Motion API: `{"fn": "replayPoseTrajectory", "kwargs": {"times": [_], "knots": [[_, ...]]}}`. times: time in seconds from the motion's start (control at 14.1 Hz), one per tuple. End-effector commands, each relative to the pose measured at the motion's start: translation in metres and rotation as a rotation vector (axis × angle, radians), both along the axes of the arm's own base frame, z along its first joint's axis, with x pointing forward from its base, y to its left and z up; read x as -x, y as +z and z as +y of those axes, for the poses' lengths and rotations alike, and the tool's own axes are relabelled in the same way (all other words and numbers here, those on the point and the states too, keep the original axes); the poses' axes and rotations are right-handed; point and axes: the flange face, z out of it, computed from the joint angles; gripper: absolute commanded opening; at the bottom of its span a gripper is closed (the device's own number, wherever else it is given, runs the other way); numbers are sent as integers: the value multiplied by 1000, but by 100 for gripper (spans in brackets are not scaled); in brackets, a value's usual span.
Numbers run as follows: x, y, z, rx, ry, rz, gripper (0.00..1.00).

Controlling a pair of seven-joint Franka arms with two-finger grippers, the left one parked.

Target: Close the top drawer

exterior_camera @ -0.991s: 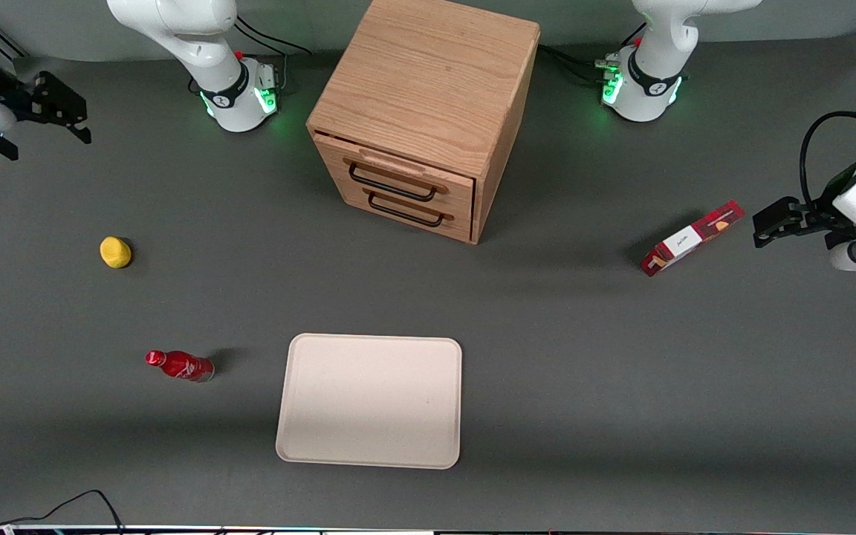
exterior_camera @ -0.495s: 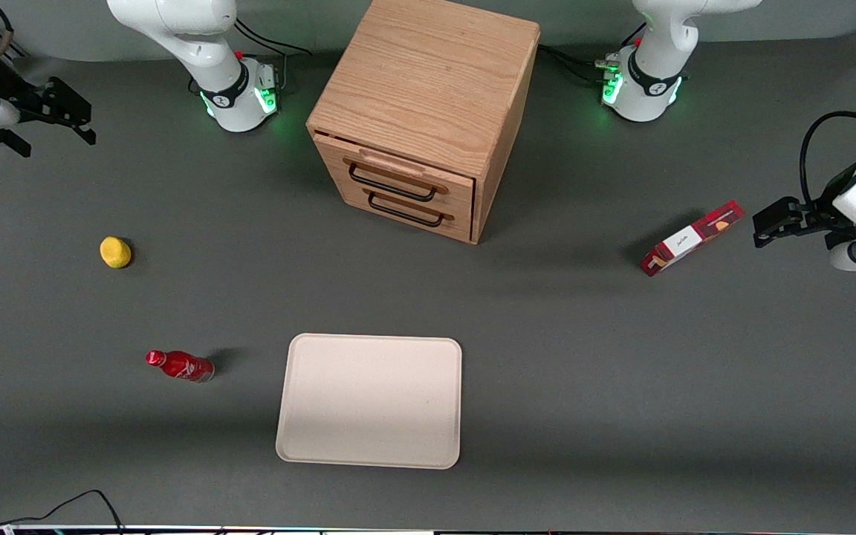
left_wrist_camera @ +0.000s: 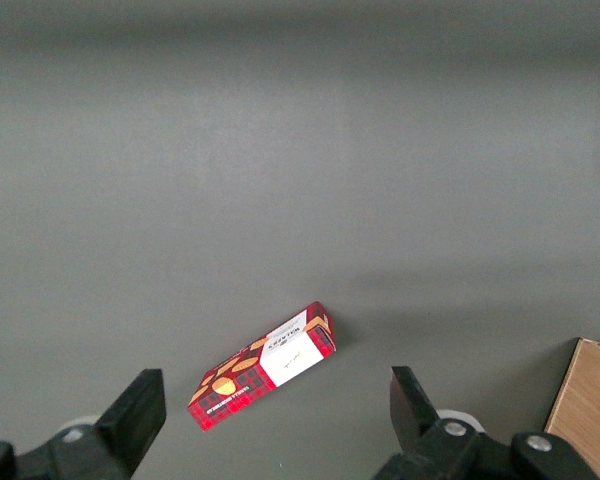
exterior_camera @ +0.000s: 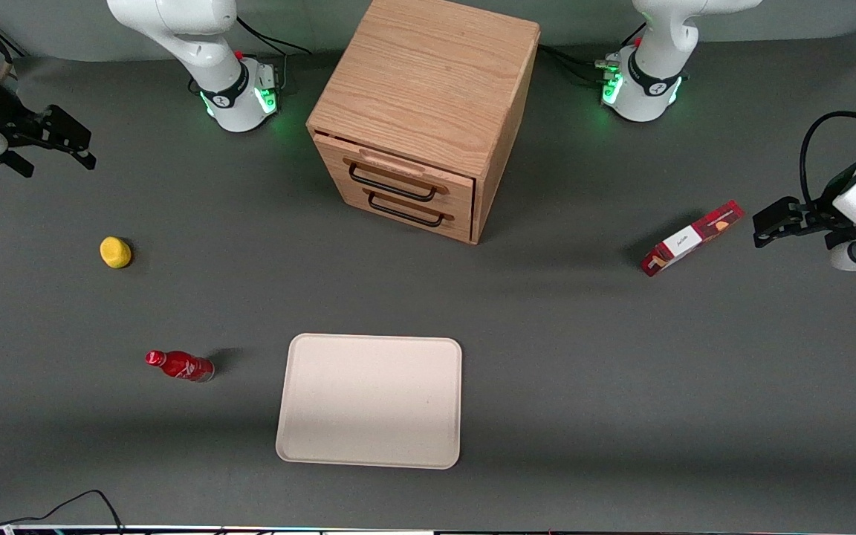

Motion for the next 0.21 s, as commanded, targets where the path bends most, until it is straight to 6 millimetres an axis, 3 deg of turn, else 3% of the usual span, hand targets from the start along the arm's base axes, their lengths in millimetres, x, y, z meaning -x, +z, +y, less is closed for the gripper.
{"fn": "replayPoseTrajectory", "kwargs": {"times": [0.0,0.14], "knots": [[-15,-1,3,-7,-18,27,100],[-16,-1,0,-8,-19,28,100]]}}
